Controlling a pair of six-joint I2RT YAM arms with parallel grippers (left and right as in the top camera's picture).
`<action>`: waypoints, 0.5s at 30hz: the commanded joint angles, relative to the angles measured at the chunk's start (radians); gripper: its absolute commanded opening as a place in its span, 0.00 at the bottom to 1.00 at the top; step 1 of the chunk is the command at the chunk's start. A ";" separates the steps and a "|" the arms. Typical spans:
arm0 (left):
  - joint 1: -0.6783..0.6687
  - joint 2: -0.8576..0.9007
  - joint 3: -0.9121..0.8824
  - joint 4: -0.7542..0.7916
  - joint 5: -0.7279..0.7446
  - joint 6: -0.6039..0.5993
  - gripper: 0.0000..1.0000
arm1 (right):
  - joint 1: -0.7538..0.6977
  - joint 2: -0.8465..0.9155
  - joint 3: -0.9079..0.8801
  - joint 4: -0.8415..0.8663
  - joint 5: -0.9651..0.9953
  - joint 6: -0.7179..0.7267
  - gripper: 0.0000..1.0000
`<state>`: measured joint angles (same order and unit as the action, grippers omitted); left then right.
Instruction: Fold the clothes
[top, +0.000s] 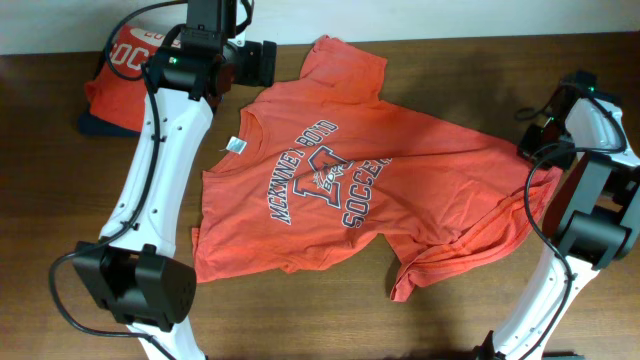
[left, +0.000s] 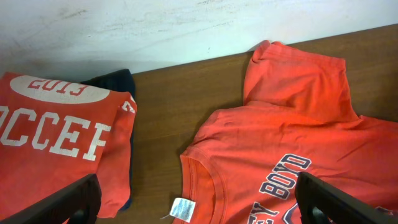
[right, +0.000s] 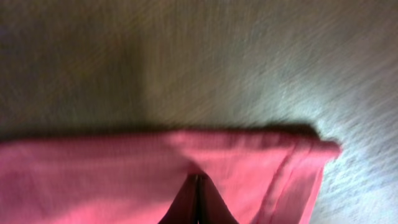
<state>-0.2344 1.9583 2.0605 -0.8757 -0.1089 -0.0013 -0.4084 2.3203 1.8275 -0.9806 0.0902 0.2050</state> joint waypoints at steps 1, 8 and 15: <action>0.002 0.006 -0.002 -0.001 0.000 -0.010 0.99 | -0.006 0.043 -0.045 0.074 0.061 0.001 0.04; 0.001 0.006 -0.002 -0.002 0.000 -0.010 0.99 | -0.006 0.045 -0.045 0.234 0.061 -0.040 0.04; 0.002 0.006 -0.002 -0.002 0.000 -0.010 0.99 | -0.006 0.044 0.003 0.375 0.061 -0.153 0.14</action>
<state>-0.2344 1.9583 2.0605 -0.8761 -0.1089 -0.0017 -0.4099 2.3383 1.7988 -0.6189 0.1387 0.1333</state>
